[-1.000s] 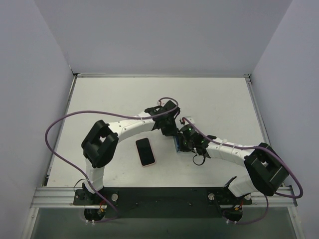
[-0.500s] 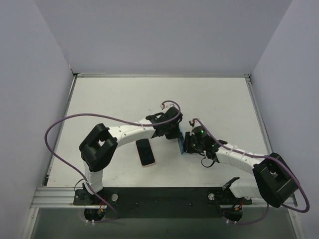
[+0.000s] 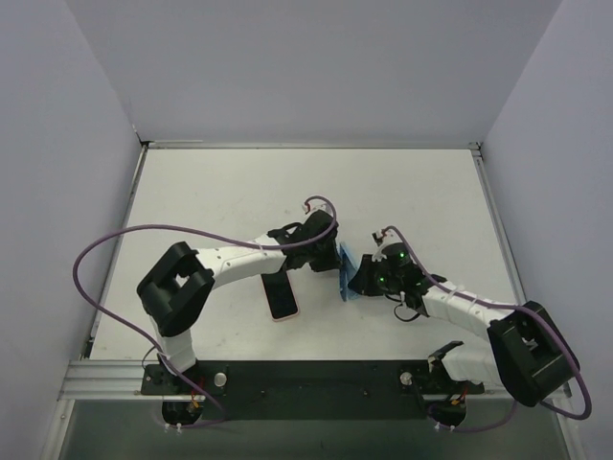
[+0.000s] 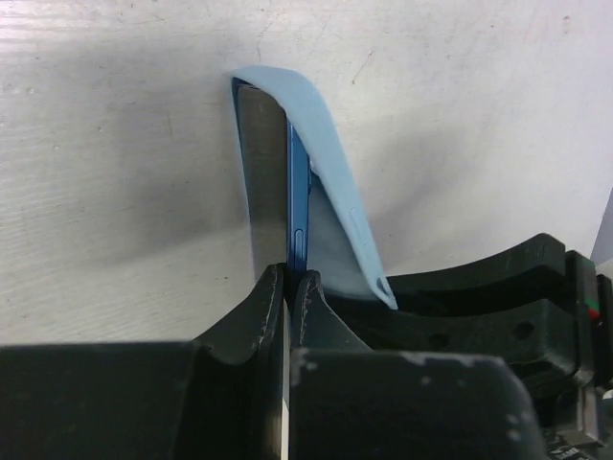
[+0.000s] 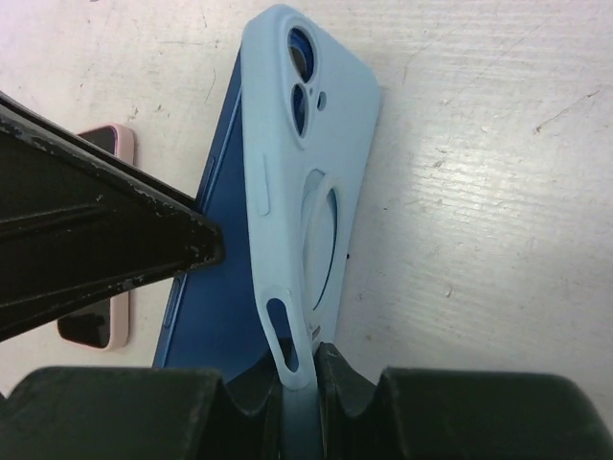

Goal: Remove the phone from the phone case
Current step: Remove the phone case from the phone.

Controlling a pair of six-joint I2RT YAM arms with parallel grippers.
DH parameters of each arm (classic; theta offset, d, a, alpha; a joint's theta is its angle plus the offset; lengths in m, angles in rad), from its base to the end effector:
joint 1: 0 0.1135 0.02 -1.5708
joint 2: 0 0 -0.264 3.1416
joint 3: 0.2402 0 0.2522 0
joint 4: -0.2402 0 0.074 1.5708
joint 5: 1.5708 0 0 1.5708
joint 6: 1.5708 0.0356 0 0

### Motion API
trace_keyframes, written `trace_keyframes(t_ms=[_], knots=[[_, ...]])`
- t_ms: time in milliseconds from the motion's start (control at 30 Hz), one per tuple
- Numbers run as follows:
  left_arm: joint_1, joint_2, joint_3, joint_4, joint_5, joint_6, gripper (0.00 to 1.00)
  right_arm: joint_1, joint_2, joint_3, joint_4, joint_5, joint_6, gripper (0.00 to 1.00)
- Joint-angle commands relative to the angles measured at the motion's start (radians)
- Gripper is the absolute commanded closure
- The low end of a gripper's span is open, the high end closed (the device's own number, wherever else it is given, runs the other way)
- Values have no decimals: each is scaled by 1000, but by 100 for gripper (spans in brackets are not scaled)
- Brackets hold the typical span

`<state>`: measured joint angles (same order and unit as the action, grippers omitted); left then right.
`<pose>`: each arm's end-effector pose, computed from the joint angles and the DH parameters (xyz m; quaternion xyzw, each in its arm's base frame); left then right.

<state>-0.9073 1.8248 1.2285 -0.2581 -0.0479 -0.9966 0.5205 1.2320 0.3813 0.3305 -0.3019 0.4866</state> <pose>0.2444 -0.3099 0.1985 -0.0502 0.9350 -0.2725 0.2216 0.1965 0.1249 0.1642 -0.0899 0.8539 0.3532 0.3715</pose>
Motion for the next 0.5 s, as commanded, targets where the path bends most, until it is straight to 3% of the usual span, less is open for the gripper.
trace_keyframes(t_ms=[0,200,467], knots=[[70,30,-89,-288,-119,157,100,-62,-51,-12,28,-28,86,100],[76,18,-83,-286,-102,170,100,-63,-60,17,-5,-34,70,100],[93,-15,-90,-236,-55,153,100,-85,-91,119,-232,159,56,100]])
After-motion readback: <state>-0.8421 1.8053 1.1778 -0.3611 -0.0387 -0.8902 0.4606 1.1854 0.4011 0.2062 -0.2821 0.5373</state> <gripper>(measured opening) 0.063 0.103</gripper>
